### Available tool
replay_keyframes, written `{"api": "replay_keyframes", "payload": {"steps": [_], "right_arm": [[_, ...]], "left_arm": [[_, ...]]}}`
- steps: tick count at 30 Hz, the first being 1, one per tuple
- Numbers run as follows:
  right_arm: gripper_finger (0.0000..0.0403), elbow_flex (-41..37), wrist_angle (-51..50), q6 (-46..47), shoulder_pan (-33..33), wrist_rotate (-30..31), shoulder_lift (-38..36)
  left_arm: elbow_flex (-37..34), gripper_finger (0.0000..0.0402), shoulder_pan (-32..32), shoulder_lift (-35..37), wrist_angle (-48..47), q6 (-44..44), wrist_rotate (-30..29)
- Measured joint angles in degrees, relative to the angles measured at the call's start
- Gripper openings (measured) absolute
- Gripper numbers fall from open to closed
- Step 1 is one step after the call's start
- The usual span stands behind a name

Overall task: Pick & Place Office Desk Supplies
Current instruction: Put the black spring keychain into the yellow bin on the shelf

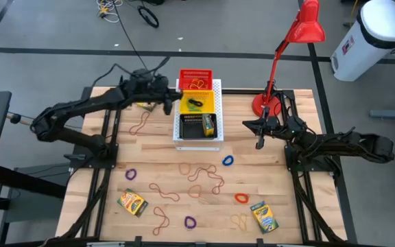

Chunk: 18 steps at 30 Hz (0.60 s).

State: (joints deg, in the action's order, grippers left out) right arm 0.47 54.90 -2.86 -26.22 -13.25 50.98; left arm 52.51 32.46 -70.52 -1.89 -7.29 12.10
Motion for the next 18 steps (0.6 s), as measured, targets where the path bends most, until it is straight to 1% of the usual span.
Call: {"api": "replay_keyframes", "payload": {"steps": [5, 9, 14, 18], "right_arm": [[0.0007, 0.0, 0.3, -0.77, 0.0, 0.04, 0.0], [0.0007, 0.0, 0.3, -0.79, 0.01, 0.09, 0.0], [0.0007, -0.02, 0.0, 0.66, 0.07, 0.04, 0.0], [0.0007, -0.02, -1.21, 1.03, 0.07, 0.04, 0.0]], "left_arm": [[7.12, 0.0023, -1.31, -8.83, -0.58, 2.14, -0.02], [11.33, 0.0033, -1.37, -13.57, -3.94, 4.38, -0.03], [13.39, 0.0048, -1.3, -16.11, -6.83, 5.21, -0.31], [13.47, 0.0084, -1.84, -16.06, -8.13, 6.49, -1.88]]}}
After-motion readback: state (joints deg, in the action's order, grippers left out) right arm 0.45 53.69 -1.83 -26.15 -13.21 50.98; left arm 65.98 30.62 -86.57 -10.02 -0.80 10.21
